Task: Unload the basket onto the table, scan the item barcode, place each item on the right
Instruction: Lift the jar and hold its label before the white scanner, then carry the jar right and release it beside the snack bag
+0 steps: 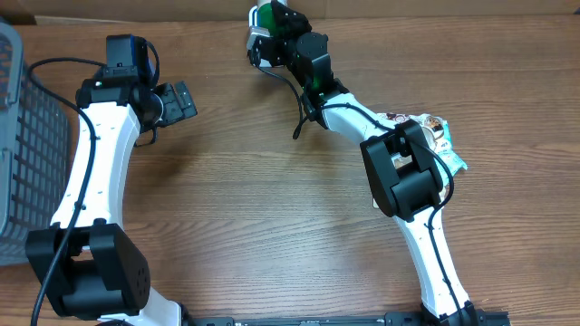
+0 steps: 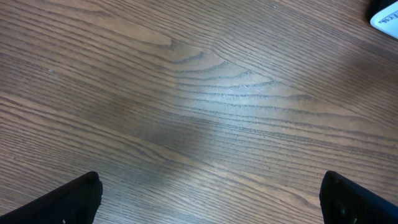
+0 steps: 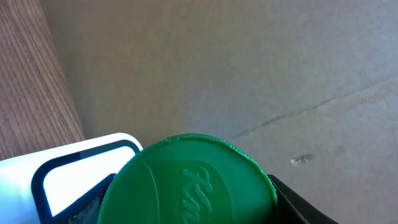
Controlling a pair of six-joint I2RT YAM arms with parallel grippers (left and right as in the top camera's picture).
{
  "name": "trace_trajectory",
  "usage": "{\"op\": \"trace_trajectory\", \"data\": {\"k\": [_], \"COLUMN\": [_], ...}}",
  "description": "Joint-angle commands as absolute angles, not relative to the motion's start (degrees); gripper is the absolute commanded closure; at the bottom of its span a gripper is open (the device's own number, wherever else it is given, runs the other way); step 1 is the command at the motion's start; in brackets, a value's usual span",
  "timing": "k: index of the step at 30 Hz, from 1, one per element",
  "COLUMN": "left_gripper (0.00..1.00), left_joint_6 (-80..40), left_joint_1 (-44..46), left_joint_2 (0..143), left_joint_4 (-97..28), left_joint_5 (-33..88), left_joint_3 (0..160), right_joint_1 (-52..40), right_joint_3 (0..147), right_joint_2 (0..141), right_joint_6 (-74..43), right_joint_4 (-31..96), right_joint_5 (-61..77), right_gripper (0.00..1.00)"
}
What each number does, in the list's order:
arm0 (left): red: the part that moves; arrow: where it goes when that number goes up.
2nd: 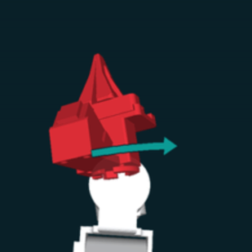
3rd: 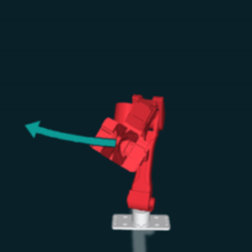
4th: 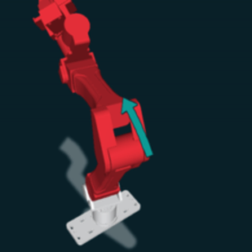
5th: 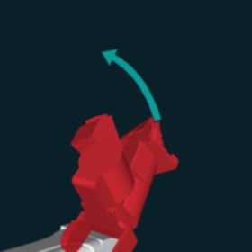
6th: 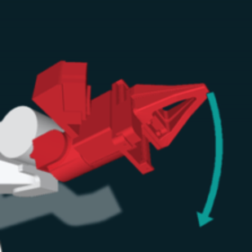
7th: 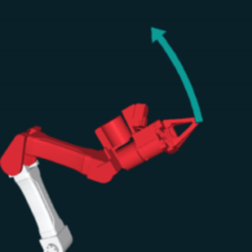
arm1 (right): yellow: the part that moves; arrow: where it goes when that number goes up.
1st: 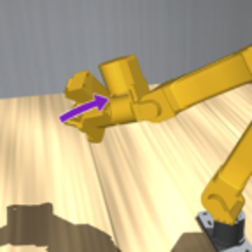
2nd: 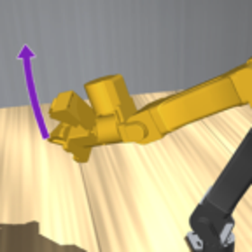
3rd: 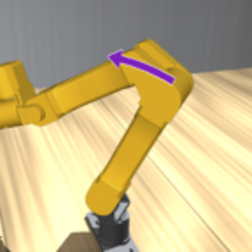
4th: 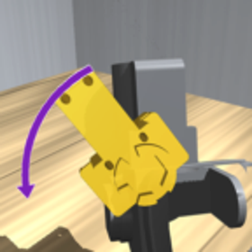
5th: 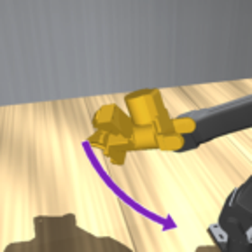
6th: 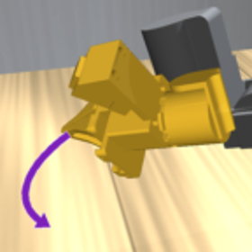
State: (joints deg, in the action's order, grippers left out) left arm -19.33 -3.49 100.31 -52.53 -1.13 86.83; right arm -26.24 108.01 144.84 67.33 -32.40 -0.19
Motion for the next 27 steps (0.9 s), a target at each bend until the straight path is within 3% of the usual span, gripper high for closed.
{"op": "trace_trajectory", "data": {"k": [1, 5, 12, 18, 23, 27], "left_gripper": [0.00, 0.00, 0.00, 0.00, 0.00, 0.00], "left_joint_6": [-19.49, -19.49, -19.49, -19.49, -19.49, -19.49], "left_joint_1": [-3.73, -3.73, -3.73, -3.73, -3.75, -3.68], "left_joint_2": [100.07, 100.07, 100.07, 100.07, 100.07, 100.07], "left_joint_4": [-52.45, -52.45, -52.45, -52.45, -52.45, -52.45], "left_joint_5": [-1.50, -1.50, -1.50, -1.50, -1.50, -1.50], "left_joint_3": [87.15, 87.15, 87.15, 87.15, 87.15, 87.15], "right_joint_1": [-26.15, -26.39, -28.62, -33.76, -35.57, -34.83], "right_joint_3": [109.93, 109.93, 109.93, 109.93, 109.93, 109.93], "right_joint_2": [144.16, 144.07, 138.61, 130.28, 123.92, 122.76], "right_joint_6": [67.37, 66.46, 52.75, 32.67, 13.04, 9.17], "right_joint_4": [-33.74, -33.71, -29.52, -9.69, 14.02, 32.21], "right_joint_5": [0.08, 0.03, -1.43, -1.58, 5.45, 12.58], "right_gripper": [0.55, 0.55, 0.55, 0.55, 0.54, 0.54]}}
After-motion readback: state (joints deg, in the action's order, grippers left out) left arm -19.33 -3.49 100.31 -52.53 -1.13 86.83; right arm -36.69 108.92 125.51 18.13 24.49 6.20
